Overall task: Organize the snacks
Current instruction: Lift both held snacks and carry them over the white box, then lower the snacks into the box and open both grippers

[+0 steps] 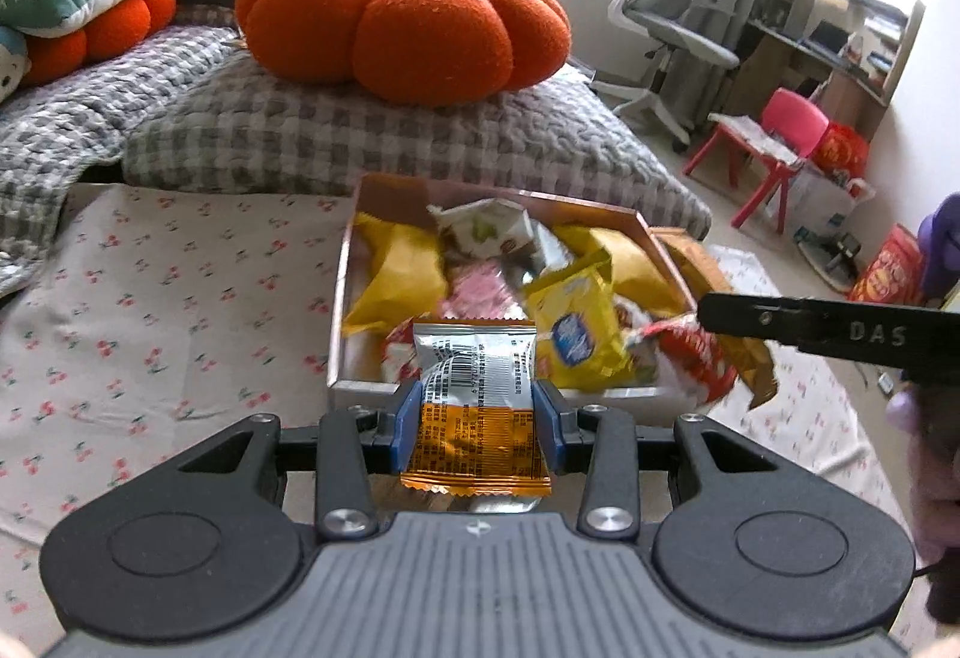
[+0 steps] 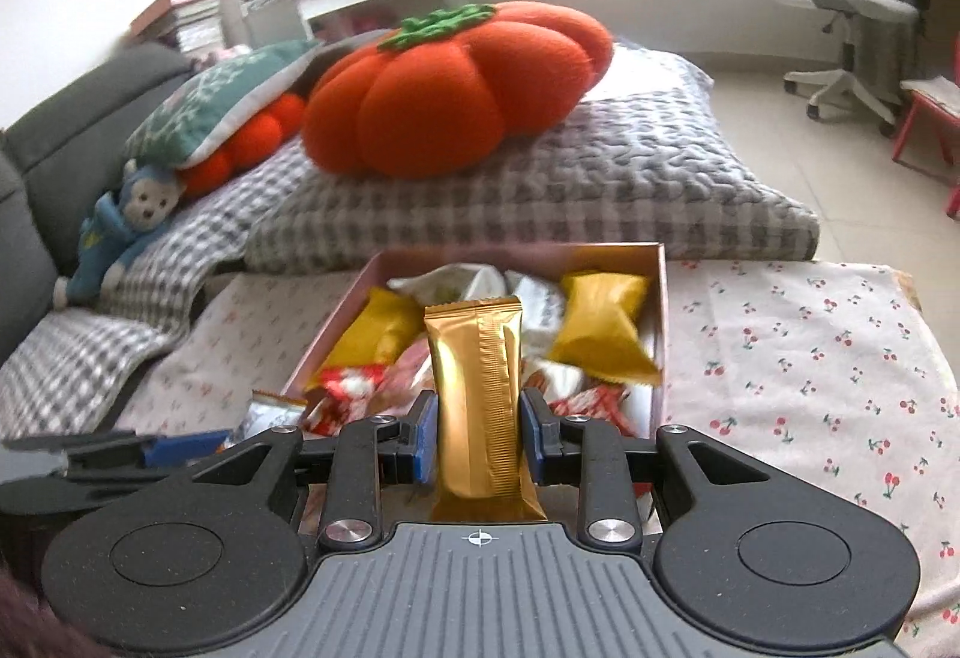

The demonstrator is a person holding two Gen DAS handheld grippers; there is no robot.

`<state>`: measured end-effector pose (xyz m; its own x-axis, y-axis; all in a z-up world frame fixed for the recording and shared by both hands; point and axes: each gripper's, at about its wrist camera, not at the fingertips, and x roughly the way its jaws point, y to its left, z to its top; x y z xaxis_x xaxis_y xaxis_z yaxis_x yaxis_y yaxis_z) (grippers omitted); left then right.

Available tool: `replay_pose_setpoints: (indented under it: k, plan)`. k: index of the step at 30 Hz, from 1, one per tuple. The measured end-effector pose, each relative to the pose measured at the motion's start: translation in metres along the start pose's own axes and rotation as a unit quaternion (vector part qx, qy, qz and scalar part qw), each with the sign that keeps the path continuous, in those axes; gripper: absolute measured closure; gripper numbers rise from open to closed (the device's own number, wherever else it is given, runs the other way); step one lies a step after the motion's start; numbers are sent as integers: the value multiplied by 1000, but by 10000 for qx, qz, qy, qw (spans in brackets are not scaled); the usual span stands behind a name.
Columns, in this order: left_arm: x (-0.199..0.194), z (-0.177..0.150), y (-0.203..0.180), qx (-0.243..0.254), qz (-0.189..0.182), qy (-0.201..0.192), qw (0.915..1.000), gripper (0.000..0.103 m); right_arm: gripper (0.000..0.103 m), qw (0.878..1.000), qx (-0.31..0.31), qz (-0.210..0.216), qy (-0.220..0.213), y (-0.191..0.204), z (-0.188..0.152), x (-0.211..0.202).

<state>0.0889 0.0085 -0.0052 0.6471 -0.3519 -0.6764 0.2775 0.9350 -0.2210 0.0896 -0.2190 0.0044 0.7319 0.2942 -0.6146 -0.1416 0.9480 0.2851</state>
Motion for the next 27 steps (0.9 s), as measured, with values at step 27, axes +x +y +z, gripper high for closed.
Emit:
replay_pose_setpoints:
  k: [27]
  plan:
    - [61,20,4,-470,-96,-413,9980,66,76,9978,653,-118,29,-34,21,86]
